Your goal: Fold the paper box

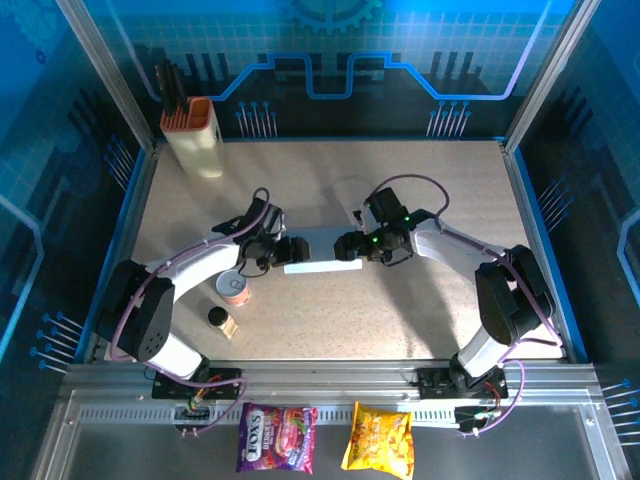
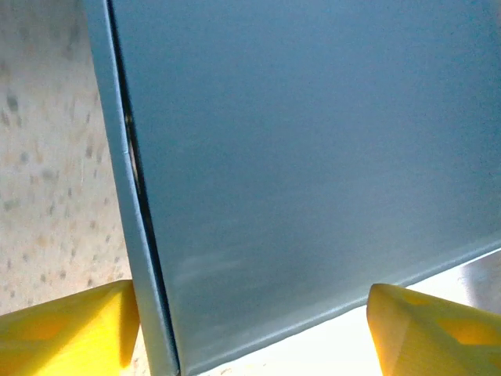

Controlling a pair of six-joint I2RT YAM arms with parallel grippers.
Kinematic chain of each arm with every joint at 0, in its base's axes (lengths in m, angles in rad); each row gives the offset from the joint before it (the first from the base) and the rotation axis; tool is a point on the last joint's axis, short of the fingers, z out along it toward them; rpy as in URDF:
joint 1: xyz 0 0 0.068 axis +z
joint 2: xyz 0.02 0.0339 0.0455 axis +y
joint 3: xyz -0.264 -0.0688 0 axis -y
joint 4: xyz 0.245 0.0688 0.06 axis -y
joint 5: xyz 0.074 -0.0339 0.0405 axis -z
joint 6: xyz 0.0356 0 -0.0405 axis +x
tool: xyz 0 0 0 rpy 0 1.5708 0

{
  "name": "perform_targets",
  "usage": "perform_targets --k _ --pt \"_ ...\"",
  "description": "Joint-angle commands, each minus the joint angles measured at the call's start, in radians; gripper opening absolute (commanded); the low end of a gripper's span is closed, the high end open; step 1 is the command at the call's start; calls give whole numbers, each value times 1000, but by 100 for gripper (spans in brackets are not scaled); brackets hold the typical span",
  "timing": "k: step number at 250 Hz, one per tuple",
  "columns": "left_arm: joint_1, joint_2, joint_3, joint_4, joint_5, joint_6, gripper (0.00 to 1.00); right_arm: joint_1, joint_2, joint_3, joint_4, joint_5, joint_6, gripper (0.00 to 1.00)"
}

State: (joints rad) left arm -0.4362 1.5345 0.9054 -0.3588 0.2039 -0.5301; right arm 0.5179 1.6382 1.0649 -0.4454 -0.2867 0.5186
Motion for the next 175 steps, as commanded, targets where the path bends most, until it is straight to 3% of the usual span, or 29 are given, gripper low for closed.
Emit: perform_targets --k 1,79,175 --pt "-33 11 -44 108 61 -39 73 50 42 -19 122 -54 51 77" --pt "-7 52 -74 137 14 -32 53 86 161 28 181 -10 75 45" --pt "230 122 60 89 39 67 50 136 456 416 188 -69 97 38"
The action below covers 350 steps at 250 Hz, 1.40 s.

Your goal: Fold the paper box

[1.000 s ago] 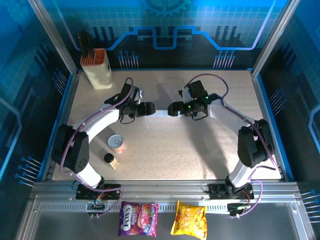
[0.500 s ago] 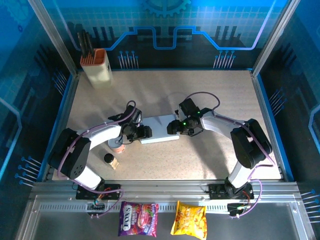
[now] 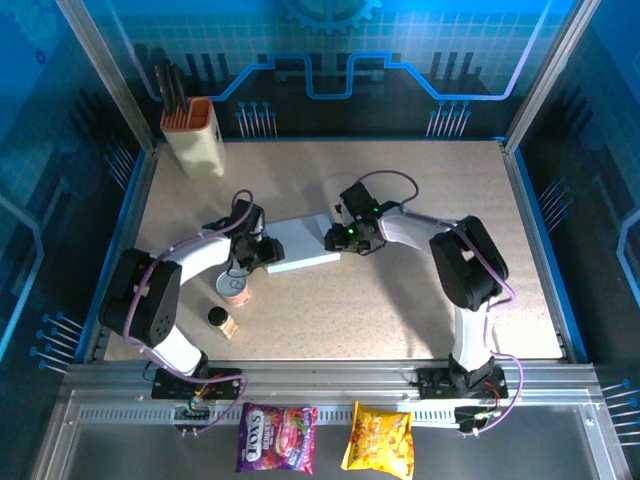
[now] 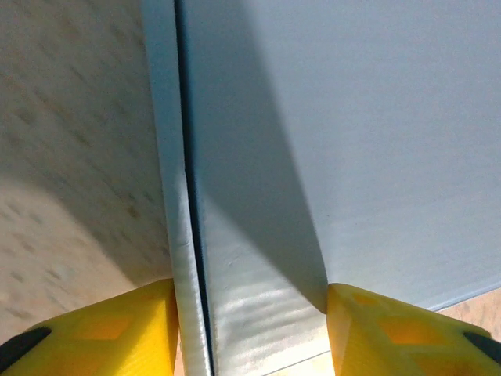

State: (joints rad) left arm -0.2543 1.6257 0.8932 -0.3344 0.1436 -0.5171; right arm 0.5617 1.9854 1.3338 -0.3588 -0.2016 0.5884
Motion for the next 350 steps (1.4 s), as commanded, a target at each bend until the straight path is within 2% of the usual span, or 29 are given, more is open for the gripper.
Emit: perform_targets --k 1,49,79,98,118,185,220,297,322,350 --pt "52 31 73 64 99 54 50 93 113 153 101 -155 29 38" --pt "225 55 107 65 117 67 51 153 306 419 147 -173 91 40" --pt "315 119 173 55 137 83 51 190 416 561 203 -179 150 41" --pt "366 162 219 53 151 90 52 210 490 651 217 -177 180 46" --pt "422 203 260 63 173 92 52 228 553 719 250 -172 209 46" --pt "517 366 456 25 214 103 52 256 757 1004 261 -153 269 50" --pt "550 432 507 3 233 105 55 263 788 1030 313 -159 297 51" --pt "594 479 582 -24 225 103 61 257 753 986 304 -146 271 64" --pt "608 471 594 -52 206 103 67 245 736 963 299 -146 266 68" --pt "628 450 603 -92 167 100 74 235 690 930 230 -91 207 78"
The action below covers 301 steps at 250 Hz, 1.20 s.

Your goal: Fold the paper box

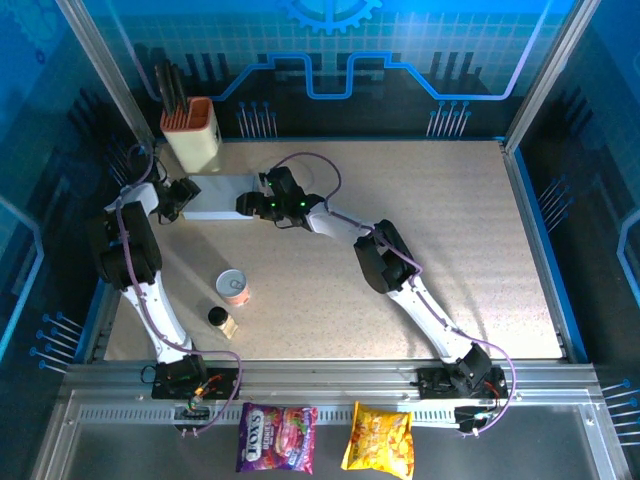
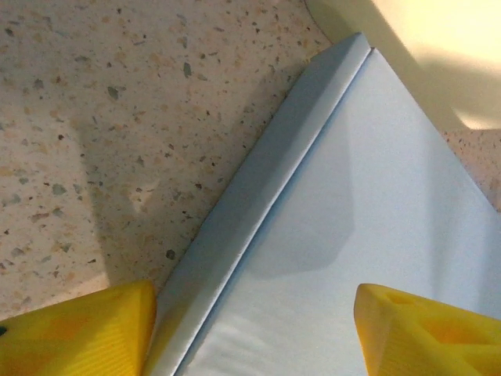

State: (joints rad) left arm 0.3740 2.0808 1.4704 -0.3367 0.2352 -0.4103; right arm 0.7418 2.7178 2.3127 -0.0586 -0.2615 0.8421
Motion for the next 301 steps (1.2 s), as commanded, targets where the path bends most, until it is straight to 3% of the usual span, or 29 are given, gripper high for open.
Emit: perform_targets --k 1,20,29,54,111,168,242,301 --pt "0 -7 25 -90 74 -7 75 54 -45 -49 -73 -29 -50 79" --pt "13 -35 15 -99 55 -7 83 47 -87 -78 -109 -3 -96 89" --pt "19 -50 9 -100 52 -8 87 44 -107 -96 -117 1 -110 100" --pt "23 -99 1 -118 38 -8 100 35 -170 -162 -125 4 -140 99" --pt "16 -261 -104 -66 41 -34 100 1 -372 -452 -81 37 -215 99" --pt "-66 -439 -267 0 -16 -5 100 -76 -636 -791 -67 102 -325 99" --pt "-202 -658 -594 232 -159 87 100 -233 -947 -1088 -206 342 -534 99" --pt "-264 -714 -769 381 -252 155 100 -377 -1129 -1230 -297 556 -740 99"
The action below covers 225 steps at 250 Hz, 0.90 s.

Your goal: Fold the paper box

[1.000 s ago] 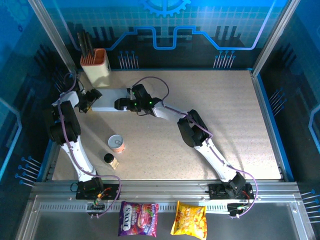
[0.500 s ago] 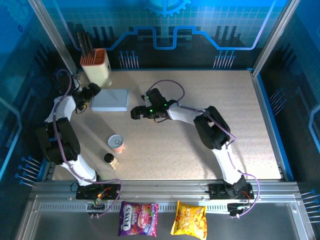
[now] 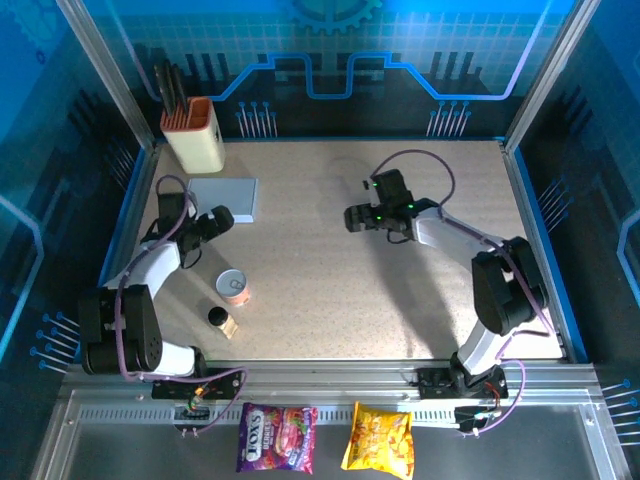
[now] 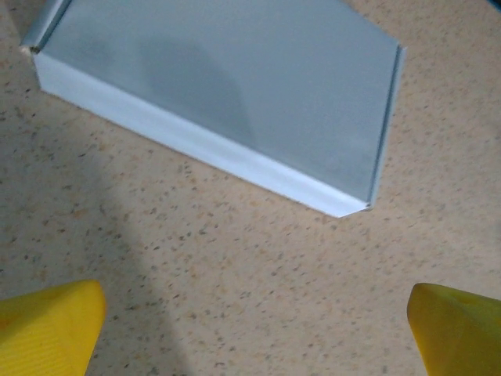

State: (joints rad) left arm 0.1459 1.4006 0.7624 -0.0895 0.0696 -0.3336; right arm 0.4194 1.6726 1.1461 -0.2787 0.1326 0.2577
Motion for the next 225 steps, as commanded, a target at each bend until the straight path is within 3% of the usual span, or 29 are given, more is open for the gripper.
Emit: perform_targets --k 1,50,89,117,167,225 --pt "-37 -35 -63 137 -90 80 100 -58 -87 -66 -77 165 -159 99" --pt "-118 -35 -175 309 -192 194 100 -171 -213 -309 188 238 -311 99" --pt "-147 -25 -232 428 -192 261 100 -291 -276 -508 480 142 -295 99" --pt "-148 -33 -297 601 -163 280 100 -353 -277 -611 704 51 -253 99" --pt "-148 5 -344 807 -109 328 100 -384 -272 -664 872 -17 -238 99" --pt "-148 150 -385 1020 -69 358 100 -393 -181 -682 1004 -91 -229 99"
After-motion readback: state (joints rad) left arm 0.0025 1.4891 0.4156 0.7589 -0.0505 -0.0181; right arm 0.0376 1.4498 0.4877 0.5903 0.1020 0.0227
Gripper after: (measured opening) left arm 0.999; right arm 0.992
